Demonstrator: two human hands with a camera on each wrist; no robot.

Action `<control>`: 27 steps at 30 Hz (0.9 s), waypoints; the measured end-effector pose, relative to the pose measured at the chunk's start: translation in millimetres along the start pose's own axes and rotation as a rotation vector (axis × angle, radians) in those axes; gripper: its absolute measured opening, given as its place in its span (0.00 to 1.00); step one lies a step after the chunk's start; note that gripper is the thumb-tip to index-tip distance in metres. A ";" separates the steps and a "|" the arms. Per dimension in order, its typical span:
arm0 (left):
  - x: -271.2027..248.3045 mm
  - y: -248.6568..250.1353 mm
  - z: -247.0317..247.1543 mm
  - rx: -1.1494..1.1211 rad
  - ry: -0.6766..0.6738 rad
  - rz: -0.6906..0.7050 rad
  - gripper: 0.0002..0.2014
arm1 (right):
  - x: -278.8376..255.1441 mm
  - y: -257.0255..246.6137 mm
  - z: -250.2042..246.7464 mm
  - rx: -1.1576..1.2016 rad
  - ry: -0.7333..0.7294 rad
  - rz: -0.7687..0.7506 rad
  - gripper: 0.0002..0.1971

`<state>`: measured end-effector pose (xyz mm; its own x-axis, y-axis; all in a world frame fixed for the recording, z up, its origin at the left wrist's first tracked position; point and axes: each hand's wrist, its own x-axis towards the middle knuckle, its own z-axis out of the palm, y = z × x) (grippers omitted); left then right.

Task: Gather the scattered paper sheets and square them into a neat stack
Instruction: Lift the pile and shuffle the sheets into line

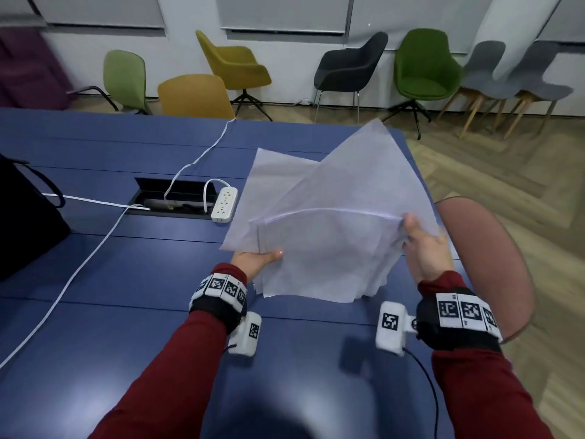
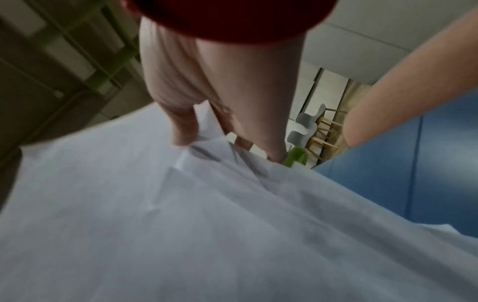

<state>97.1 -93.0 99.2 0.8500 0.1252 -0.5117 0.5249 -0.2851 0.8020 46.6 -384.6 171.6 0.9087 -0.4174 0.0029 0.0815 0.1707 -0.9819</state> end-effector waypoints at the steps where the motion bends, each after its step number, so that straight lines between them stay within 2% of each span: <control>1: 2.3 2.1 -0.3 -0.010 -0.004 0.046 0.30 | 1.9 -4.5 -2.0 -0.007 0.003 -0.053 0.24; 3: 2.1 3.0 -0.2 -0.056 -0.015 0.124 0.21 | 1.5 -15.8 -3.4 -0.008 0.034 -0.128 0.17; 5: 8.9 -1.7 -1.9 -0.062 -0.021 0.195 0.27 | 4.0 -20.4 -9.5 0.013 0.096 -0.178 0.11; 6: 7.6 -1.7 -2.7 -0.061 -0.047 0.229 0.25 | 5.6 -20.5 -13.8 0.018 0.133 -0.207 0.10; 8: 4.1 -2.6 -4.7 -0.075 -0.069 0.293 0.13 | 8.7 -19.2 -22.5 0.004 0.173 -0.252 0.07; 9: 3.2 -3.9 -5.9 -0.071 -0.067 0.318 0.13 | 10.4 -17.6 -26.2 -0.024 0.176 -0.252 0.05; 12: -1.5 -2.8 -6.6 -0.129 -0.054 0.333 0.14 | 11.5 -17.0 -27.4 -0.216 0.182 -0.270 0.15; 19: 1.9 1.8 -2.6 -0.134 -0.062 0.300 0.06 | 6.8 -11.5 -15.6 -0.529 -0.076 -0.366 0.16; 21: 3.7 2.5 -3.7 -0.154 -0.065 0.289 0.06 | 7.1 -12.9 -17.3 -0.641 -0.081 -0.390 0.17; 24: 5.6 0.4 -6.0 -0.157 -0.061 0.299 0.08 | 11.3 -13.9 -23.9 -0.687 0.079 -0.420 0.13; 27: 6.9 -2.1 -7.5 -0.149 -0.046 0.310 0.06 | 16.8 -10.7 -28.6 -0.619 0.251 -0.466 0.11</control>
<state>102.2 -84.4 96.3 0.9689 0.0105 -0.2471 0.2455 -0.1605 0.9560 49.3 -419.0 176.8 0.7124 -0.5242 0.4666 0.1208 -0.5633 -0.8174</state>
